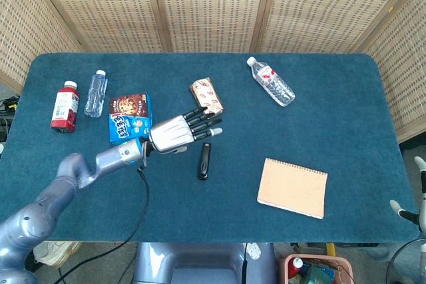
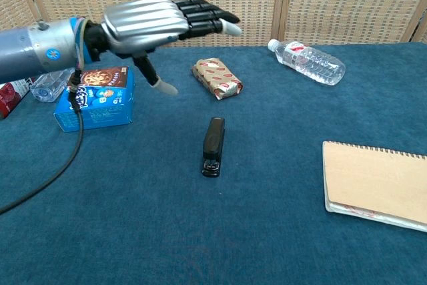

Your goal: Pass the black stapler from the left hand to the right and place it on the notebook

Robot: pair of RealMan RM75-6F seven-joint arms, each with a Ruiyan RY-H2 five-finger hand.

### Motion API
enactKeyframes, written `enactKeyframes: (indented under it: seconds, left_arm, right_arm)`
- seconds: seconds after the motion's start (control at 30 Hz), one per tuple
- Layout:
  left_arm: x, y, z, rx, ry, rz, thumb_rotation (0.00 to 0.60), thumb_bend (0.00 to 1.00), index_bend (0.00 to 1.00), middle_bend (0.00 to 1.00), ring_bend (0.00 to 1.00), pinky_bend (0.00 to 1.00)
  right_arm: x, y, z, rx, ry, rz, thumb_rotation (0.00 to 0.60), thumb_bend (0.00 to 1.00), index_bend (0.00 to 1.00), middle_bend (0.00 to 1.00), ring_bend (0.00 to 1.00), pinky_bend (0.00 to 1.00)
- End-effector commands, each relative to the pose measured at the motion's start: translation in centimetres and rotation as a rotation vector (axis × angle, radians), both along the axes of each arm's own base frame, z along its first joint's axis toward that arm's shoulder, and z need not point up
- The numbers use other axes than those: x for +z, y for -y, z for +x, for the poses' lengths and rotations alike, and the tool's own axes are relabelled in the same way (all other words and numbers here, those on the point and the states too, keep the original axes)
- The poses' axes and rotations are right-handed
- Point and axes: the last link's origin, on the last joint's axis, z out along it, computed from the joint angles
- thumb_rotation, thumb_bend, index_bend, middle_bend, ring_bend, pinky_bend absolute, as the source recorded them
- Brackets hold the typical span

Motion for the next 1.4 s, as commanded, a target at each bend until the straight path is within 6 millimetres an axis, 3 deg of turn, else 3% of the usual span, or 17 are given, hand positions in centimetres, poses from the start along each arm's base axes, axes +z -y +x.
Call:
enactKeyframes:
  seconds: [0.03,0.23,0.4,0.5,0.6,0.7,0.83,0.9,1.13,1.2,1.4]
  left_arm:
    - [6.3,0.2,-4.7,0.248,0.083,0.069,0.600,0.00,0.00,0.00,0.00,0.00]
    - [13.1,5.2,-11.4,0.589,0.056,0.171,0.600,0.00,0.00,0.00,0.00,0.00]
    - [16.8,10.1,-15.0,0.873,0.136,0.282,0.600,0.00,0.00,0.00,0.00,0.00]
    - [18.3,13.0,-16.9,1.019,0.220,0.377,0.600,0.02,0.00,0.00,0.00,0.00]
    - [18.7,14.7,-17.7,1.073,0.270,0.423,0.600,0.05,0.00,0.00,0.00,0.00]
    - [18.9,16.5,-18.8,1.130,0.346,0.431,0.600,0.07,0.00,0.00,0.00,0.00]
    - [19.2,17.8,-19.6,1.128,0.330,0.472,0.600,0.07,0.00,0.00,0.00,0.00]
    - [19.0,18.2,-19.6,1.132,0.321,0.469,0.600,0.07,0.00,0.00,0.00,0.00]
    - [18.7,18.7,-19.4,1.126,0.300,0.468,0.600,0.07,0.00,0.00,0.00,0.00]
    - [18.7,18.6,-19.3,1.123,0.302,0.465,0.600,0.07,0.00,0.00,0.00,0.00]
    - [18.6,18.7,-19.1,1.110,0.300,0.455,0.600,0.07,0.00,0.00,0.00,0.00]
  right_arm:
    - [-0.2,0.1,0.1,0.007,-0.003,0.009,0.600,0.00,0.00,0.00,0.00,0.00]
    - [-1.2,0.9,0.6,0.079,-0.022,0.064,0.600,0.00,0.00,0.00,0.00,0.00]
    - [-2.1,2.6,1.4,0.198,-0.057,0.118,0.600,0.00,0.00,0.00,0.00,0.00]
    - [-2.7,4.7,2.9,0.339,-0.069,0.181,0.600,0.00,0.00,0.00,0.00,0.00]
    - [-3.1,6.5,3.8,0.425,-0.078,0.247,0.600,0.00,0.00,0.00,0.00,0.00]
    - [-4.1,9.2,6.1,0.561,-0.086,0.365,0.600,0.00,0.00,0.00,0.00,0.00]
    - [-6.0,12.7,10.0,0.746,-0.111,0.525,0.600,0.00,0.01,0.00,0.00,0.00]
    - [-8.3,14.7,13.4,0.875,-0.150,0.617,0.600,0.00,0.01,0.00,0.00,0.00]
    - [-14.1,16.8,19.7,1.060,-0.203,0.788,0.600,0.00,0.07,0.02,0.00,0.00]
    - [-16.9,17.2,21.9,1.128,-0.266,0.831,0.600,0.00,0.07,0.02,0.00,0.00]
    - [-21.3,18.3,24.2,1.173,-0.376,0.874,0.600,0.00,0.07,0.03,0.00,0.00]
